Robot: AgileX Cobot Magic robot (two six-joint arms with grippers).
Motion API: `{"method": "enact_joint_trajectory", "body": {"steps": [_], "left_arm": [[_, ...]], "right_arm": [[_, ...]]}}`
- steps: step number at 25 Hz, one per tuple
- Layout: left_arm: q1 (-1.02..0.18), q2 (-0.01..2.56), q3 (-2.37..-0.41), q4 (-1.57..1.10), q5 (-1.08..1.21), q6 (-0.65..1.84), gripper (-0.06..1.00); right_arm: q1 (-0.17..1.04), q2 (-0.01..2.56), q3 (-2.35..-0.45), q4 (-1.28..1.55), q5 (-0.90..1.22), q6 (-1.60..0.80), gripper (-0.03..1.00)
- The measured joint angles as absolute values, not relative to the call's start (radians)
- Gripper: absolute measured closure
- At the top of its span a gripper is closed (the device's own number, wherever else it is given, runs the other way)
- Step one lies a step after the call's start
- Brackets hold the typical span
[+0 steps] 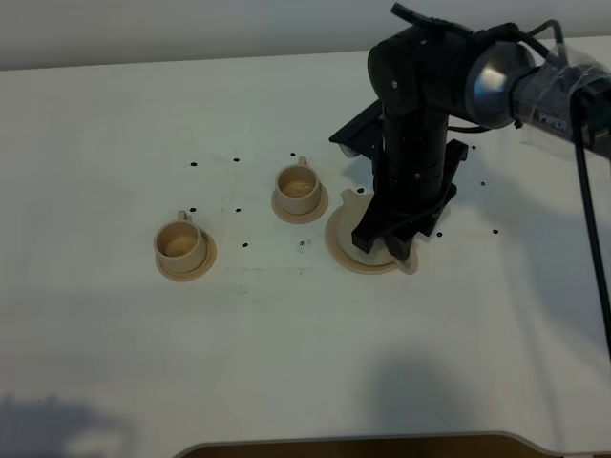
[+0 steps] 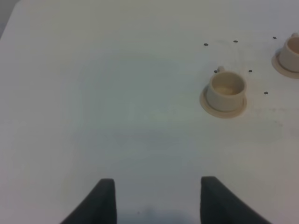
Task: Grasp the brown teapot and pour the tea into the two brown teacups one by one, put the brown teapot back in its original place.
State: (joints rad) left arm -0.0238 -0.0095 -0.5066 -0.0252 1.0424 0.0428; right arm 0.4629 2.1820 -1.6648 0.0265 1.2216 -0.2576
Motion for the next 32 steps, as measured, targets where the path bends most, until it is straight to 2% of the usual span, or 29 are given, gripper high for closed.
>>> {"method": "enact_joint_trajectory", "body": {"steps": [9, 12, 19, 32], "left_arm": [[-0.024, -0.009, -0.507, -0.025, 1.042, 0.043, 0.49], [-0.024, -0.009, -0.507, -0.025, 1.042, 0.043, 0.49], [-0.024, -0.009, -0.507, -0.025, 1.042, 0.043, 0.49], [-0.024, -0.009, -0.507, -0.025, 1.042, 0.043, 0.49]], "right_arm": [[0.463, 2.189, -1.665, 0.027, 1.224, -0.258, 0.57], [0.463, 2.189, -1.665, 0.029, 1.227, -0.258, 0.63], [0.463, 2.189, -1.665, 0.027, 1.233, -0.257, 0.85], [0.463, 2.172, -1.665, 0.047, 1.226, -0.258, 0.85]]}}
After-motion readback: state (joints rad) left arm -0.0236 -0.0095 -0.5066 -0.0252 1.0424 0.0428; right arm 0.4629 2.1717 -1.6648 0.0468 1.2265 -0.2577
